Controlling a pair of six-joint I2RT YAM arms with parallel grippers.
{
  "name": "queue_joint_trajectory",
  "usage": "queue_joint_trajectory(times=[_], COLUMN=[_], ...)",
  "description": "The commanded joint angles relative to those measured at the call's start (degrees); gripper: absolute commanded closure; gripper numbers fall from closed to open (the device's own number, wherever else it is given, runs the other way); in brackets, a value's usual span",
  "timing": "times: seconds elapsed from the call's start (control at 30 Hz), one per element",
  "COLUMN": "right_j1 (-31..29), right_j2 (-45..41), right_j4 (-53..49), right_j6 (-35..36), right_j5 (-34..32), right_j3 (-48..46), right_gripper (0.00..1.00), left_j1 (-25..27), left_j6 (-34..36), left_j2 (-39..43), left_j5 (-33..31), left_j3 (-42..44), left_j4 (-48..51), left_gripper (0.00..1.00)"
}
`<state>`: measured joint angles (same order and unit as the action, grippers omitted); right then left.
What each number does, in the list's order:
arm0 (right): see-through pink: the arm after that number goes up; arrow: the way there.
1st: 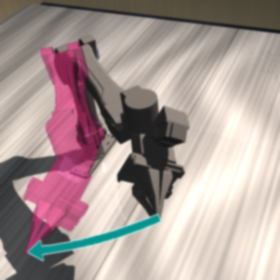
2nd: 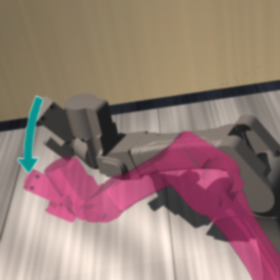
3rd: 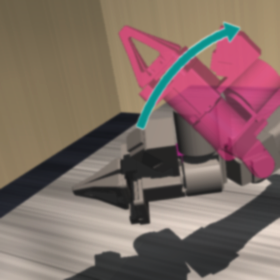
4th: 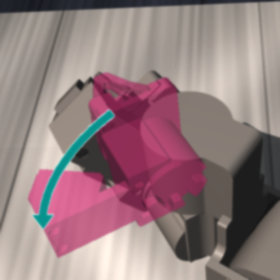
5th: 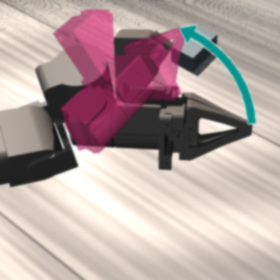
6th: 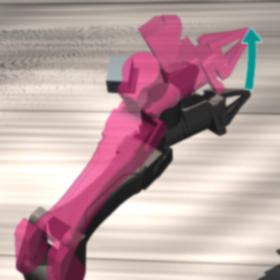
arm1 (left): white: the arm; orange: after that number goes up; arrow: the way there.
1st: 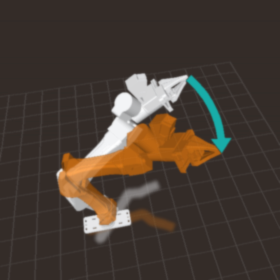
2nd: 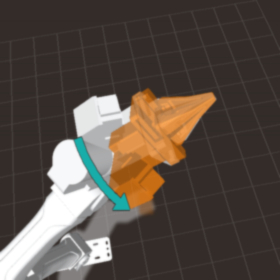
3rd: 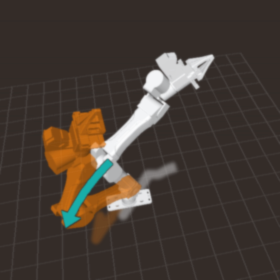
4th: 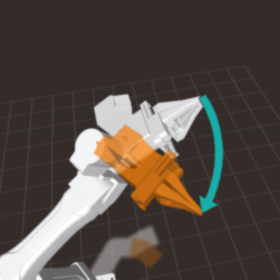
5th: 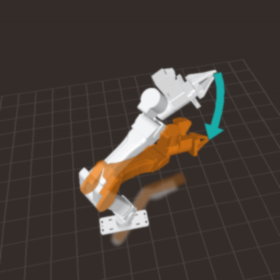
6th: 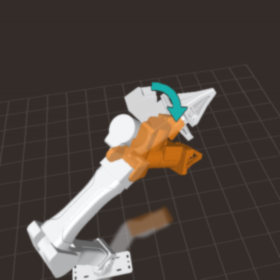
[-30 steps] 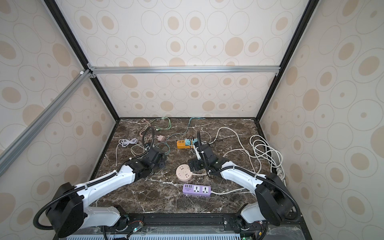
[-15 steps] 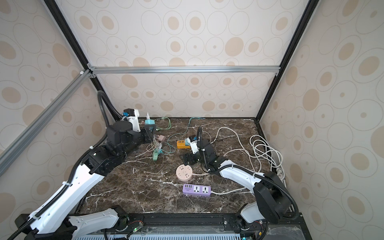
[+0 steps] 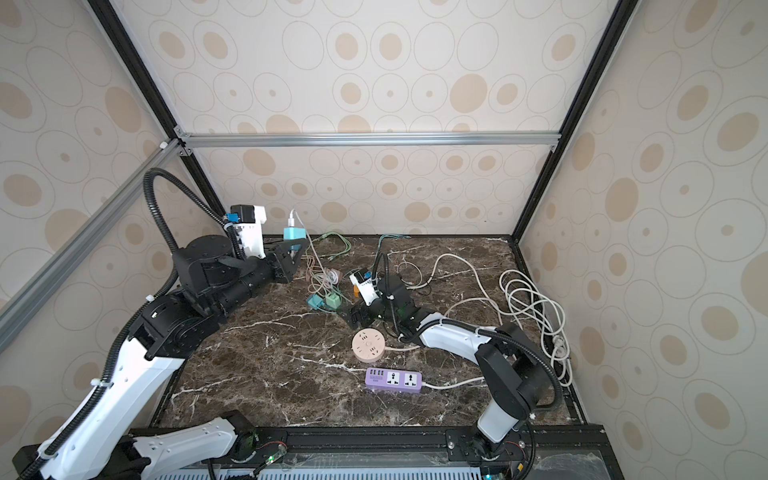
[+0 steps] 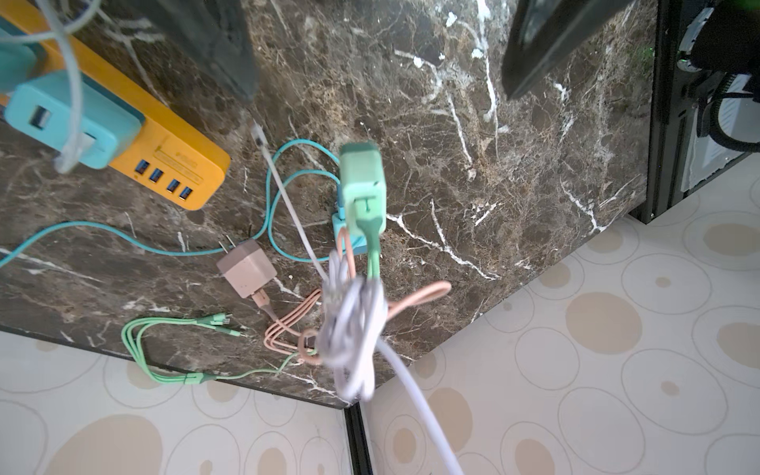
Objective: Insert the plug
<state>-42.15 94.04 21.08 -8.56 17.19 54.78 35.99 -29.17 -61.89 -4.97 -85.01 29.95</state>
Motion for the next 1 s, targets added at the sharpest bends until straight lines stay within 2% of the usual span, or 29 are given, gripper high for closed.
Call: queue_joint_trajectory(times=[0.0,0.17,0.47,0.57,0.6,0.63,0.7,0.8,0.97], right_j1=[-0.94,-2.97,-4.95,-5.85,-6.16,-6.32,-6.30,-6.28,-5.54], right_j2=[3.01,7.92,18.98,21.91,22.77,23.47,24.02,21.59,15.12], right_j4=[3.20,6.59,17.36,18.34,18.21,18.65,19.46,18.91,14.79], right_j6=[2.03,1.63,-3.34,-4.75,-5.59,-6.17,-8.59,-6.83,-1.25], right_j5=[0.09,-1.53,0.19,-4.47,-7.30,-8.78,-12.65,-12.43,-9.58], right_j3=[1.88,3.47,9.31,11.65,12.24,12.57,12.25,9.95,5.27], right_gripper=[0.07,0.06,0.06,0.09,0.12,0.21,0.45,0.69,0.92], left_j1=[-0.49,-0.58,-0.85,-0.99,-1.06,-1.12,-1.28,-1.90,-4.16], left_j6=[1.41,0.96,0.87,0.65,0.60,0.56,0.43,0.34,0.70], left_j2=[0.47,0.41,0.36,0.45,0.45,0.54,0.82,0.55,0.61], left_j5=[0.48,0.93,0.67,0.58,0.58,0.53,-0.70,-6.04,-14.45], left_j3=[0.04,1.12,1.86,2.12,2.22,2.30,2.48,2.06,2.53], left_j4=[-1.03,-1.20,-1.32,-1.15,-1.13,-1.14,-0.49,3.07,9.98], left_gripper=[1.00,1.00,1.00,1.00,1.00,1.00,1.00,1.00,1.00])
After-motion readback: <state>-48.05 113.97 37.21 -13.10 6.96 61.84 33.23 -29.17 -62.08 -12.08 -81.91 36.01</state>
